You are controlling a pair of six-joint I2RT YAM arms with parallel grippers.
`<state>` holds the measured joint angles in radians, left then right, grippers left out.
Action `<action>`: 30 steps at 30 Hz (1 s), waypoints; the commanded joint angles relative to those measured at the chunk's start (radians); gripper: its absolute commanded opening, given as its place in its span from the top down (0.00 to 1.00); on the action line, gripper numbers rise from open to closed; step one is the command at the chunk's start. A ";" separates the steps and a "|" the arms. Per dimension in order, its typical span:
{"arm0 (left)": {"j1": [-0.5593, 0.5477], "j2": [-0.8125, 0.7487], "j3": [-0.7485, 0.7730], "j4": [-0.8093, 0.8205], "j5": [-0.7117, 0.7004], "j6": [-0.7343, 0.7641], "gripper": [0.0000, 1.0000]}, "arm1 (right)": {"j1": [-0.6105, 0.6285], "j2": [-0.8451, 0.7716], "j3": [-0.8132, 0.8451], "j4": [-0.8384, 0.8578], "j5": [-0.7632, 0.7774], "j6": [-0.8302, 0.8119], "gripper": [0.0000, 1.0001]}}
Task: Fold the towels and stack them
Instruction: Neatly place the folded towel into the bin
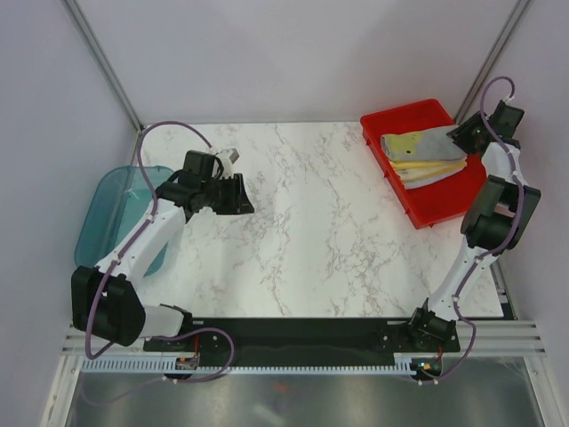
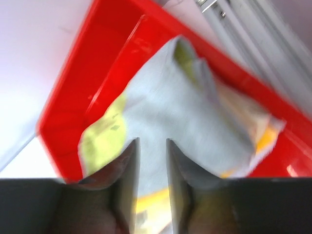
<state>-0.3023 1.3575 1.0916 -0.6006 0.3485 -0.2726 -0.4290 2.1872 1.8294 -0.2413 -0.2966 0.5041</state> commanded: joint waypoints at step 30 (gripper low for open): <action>0.005 -0.583 -0.191 0.426 0.236 0.039 0.00 | 0.372 -1.405 -1.024 -0.009 -0.222 -0.067 0.02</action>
<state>-0.3004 0.7849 0.9035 -0.2283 0.5533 -0.2600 -0.0563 0.7792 0.7872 -0.2657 -0.5472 0.4618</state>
